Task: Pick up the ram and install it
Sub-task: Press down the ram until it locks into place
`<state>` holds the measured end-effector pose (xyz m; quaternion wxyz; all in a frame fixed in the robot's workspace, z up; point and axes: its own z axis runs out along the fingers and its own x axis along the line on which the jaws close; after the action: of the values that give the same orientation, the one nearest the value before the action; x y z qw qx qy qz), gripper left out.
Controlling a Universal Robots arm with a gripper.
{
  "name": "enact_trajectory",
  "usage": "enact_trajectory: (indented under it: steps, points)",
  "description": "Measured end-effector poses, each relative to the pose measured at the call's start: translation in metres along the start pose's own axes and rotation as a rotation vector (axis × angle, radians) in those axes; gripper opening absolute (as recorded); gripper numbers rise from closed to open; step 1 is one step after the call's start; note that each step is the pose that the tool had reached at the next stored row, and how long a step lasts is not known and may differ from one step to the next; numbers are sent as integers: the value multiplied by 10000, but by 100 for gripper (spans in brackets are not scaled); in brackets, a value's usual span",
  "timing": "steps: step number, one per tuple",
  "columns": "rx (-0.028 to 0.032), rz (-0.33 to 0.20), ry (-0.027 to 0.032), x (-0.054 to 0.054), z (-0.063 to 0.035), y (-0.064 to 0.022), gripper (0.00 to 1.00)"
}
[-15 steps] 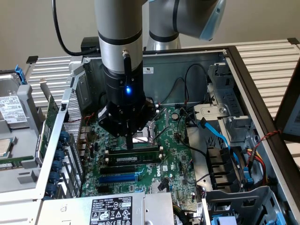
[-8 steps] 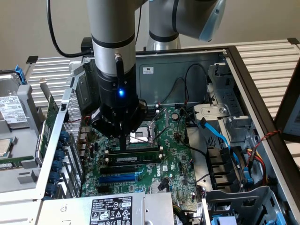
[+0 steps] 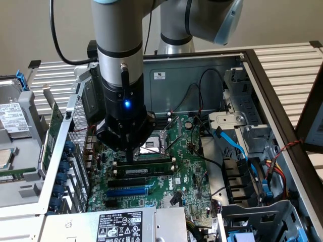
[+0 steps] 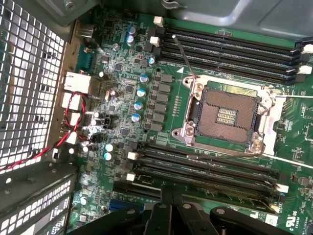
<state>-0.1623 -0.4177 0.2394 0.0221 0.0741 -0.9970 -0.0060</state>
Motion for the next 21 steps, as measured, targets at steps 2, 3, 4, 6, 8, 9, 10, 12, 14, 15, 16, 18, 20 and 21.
enact_trajectory:
  steps: [2,3,4,6,8,9,10,12,14,15,16,18,20,21]
  points:
    - [-6,140,5,6,20,2,10]
    - [-10,207,4,11,31,3,10]
    - [-11,272,5,18,39,3,10]
    - [-18,408,2,28,55,5,10]
    - [-25,551,-1,37,72,7,10]
    - [-28,618,-2,42,81,7,10]
    - [-31,688,-3,46,91,8,10]
    - [-35,810,-4,49,103,7,10]
    - [-38,925,-5,51,111,8,10]
    - [-39,989,-4,51,115,8,10]
    - [-42,1044,-4,52,119,8,10]
    - [-49,1160,-8,52,125,8,10]
    - [-54,1265,-10,52,127,8,10]
    - [-58,1319,-12,52,127,8,10]
